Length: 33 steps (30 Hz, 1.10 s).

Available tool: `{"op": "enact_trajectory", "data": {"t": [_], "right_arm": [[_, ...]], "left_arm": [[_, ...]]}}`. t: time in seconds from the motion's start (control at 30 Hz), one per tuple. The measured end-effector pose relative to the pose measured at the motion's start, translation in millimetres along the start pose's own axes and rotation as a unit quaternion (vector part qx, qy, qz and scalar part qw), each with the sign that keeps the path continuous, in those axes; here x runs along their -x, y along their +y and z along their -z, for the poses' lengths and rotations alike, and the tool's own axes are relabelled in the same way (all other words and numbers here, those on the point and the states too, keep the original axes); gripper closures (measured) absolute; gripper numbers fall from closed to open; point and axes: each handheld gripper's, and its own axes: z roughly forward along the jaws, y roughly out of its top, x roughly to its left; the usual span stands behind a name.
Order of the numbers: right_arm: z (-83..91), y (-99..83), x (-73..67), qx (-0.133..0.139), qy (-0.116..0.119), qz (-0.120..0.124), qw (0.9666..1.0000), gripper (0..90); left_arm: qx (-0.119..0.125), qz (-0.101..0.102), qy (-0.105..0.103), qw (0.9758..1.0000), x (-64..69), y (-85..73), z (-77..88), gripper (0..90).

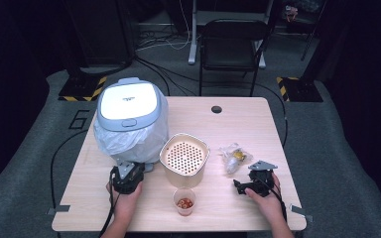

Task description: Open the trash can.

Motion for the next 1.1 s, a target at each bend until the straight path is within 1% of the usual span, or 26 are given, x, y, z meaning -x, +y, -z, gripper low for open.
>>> {"op": "enact_trajectory", "data": {"t": [0.03,0.07,0.1,0.17,0.2,0.23,0.27,0.3,0.33,0.37,0.4,0.43,0.47,0.5,0.6,0.63,0.67,0.7,0.8,0.87,0.93,0.97,1.0,1.03,1.07,1.1], "right_arm": [[0.0,0.0,0.0,0.000,0.000,0.000,1.0000,0.0],[0.0,0.0,-0.1,0.000,0.000,0.000,1.0000,0.0],[0.0,0.0,0.1,0.000,0.000,0.001,1.0000,0.0],[0.0,0.0,-0.1,0.000,0.000,0.000,1.0000,0.0],[0.0,0.0,-0.1,0.000,0.000,0.000,1.0000,0.0],[0.0,0.0,-0.1,0.000,0.000,0.000,1.0000,0.0],[0.0,0.0,-0.1,0.000,0.000,0.000,1.0000,0.0],[0.0,0.0,-0.1,0.000,0.000,0.000,1.0000,0.0],[0.0,0.0,0.1,0.000,0.000,0.001,1.0000,0.0],[0.0,0.0,0.0,0.000,0.000,0.000,1.0000,0.0],[0.0,0.0,-0.1,0.000,0.000,0.000,1.0000,0.0],[0.0,-0.1,0.1,0.000,0.000,0.001,1.0000,0.0],[0.0,-0.1,0.1,0.000,0.000,0.001,1.0000,0.0],[0.0,0.0,0.0,0.000,0.000,0.000,1.0000,0.0],[0.0,0.0,0.0,0.000,0.000,0.000,1.0000,0.0],[0.0,0.0,-0.1,0.000,0.000,0.000,1.0000,0.0],[0.0,0.0,-0.1,0.000,0.000,0.000,1.0000,0.0],[0.0,0.0,-0.1,0.000,0.000,0.000,1.0000,0.0],[0.0,0.0,-0.1,0.000,0.000,0.000,1.0000,0.0],[0.0,-0.1,0.0,0.000,0.000,0.001,1.0000,0.0],[0.0,0.0,-0.2,0.000,0.000,-0.001,1.0000,0.0],[0.0,0.0,-0.1,0.000,0.000,0.000,1.0000,0.0],[0.0,0.0,-0.1,0.000,0.000,0.000,1.0000,0.0],[0.0,-0.1,-0.2,0.000,0.000,-0.001,1.0000,0.0],[0.0,-0.1,-0.2,0.000,0.000,-0.001,1.0000,0.0],[0.0,0.0,-0.1,0.000,0.000,0.000,1.0000,0.0]], "left_arm": [[0.001,0.006,-0.004,1.0000,-1.1,-0.1,-0.2,65.7],[-0.001,0.000,-0.006,1.0000,-3.6,0.4,0.2,65.7],[0.001,-0.011,0.000,0.9999,-4.6,0.5,0.5,65.7],[0.000,-0.011,0.001,0.9999,-4.5,0.4,0.7,65.8],[-0.003,0.000,-0.003,1.0000,-2.3,0.1,0.9,65.8],[0.001,0.009,-0.004,1.0000,-0.3,-0.5,0.1,67.4],[-0.001,0.008,-0.001,1.0000,1.0,-0.4,0.1,67.4],[-0.006,-0.001,0.003,1.0000,1.6,-0.2,0.7,67.5],[-0.006,-0.004,0.007,1.0000,2.4,-0.3,0.7,67.6],[-0.003,-0.001,-0.006,1.0000,3.4,-0.3,0.1,71.1],[-0.008,-0.015,-0.001,0.9999,4.1,-0.2,0.8,74.7],[-0.012,-0.027,-0.002,0.9996,6.5,0.0,0.6,78.1],[-0.012,-0.027,-0.002,0.9996,6.5,0.0,0.6,82.1],[-0.011,-0.024,-0.001,0.9996,7.6,-0.2,0.4,82.1],[-0.010,-0.043,0.016,0.9989,11.9,0.0,0.4,82.3],[-0.009,-0.044,0.019,0.9988,13.0,-0.4,0.2,82.5],[-0.014,-0.044,0.015,0.9988,12.5,0.0,0.4,82.8],[-0.013,-0.038,0.011,0.9991,11.5,0.0,0.1,83.3],[-0.012,-0.038,0.009,0.9991,11.9,-0.4,-1.5,84.9],[-0.018,-0.042,0.011,0.9989,11.1,0.2,-1.5,84.9],[-0.025,-0.037,0.005,0.9990,9.8,0.7,-2.1,84.9],[-0.034,-0.044,0.007,0.9985,10.6,1.0,-3.5,84.9],[-0.034,-0.044,0.007,0.9985,10.6,1.0,-3.5,84.9],[-0.049,-0.042,0.007,0.9979,12.2,1.4,-5.8,84.9],[-0.049,-0.042,0.007,0.9979,12.2,1.4,-5.8,84.9],[-0.056,-0.042,0.010,0.9975,12.4,1.7,-7.4,84.9]]}}
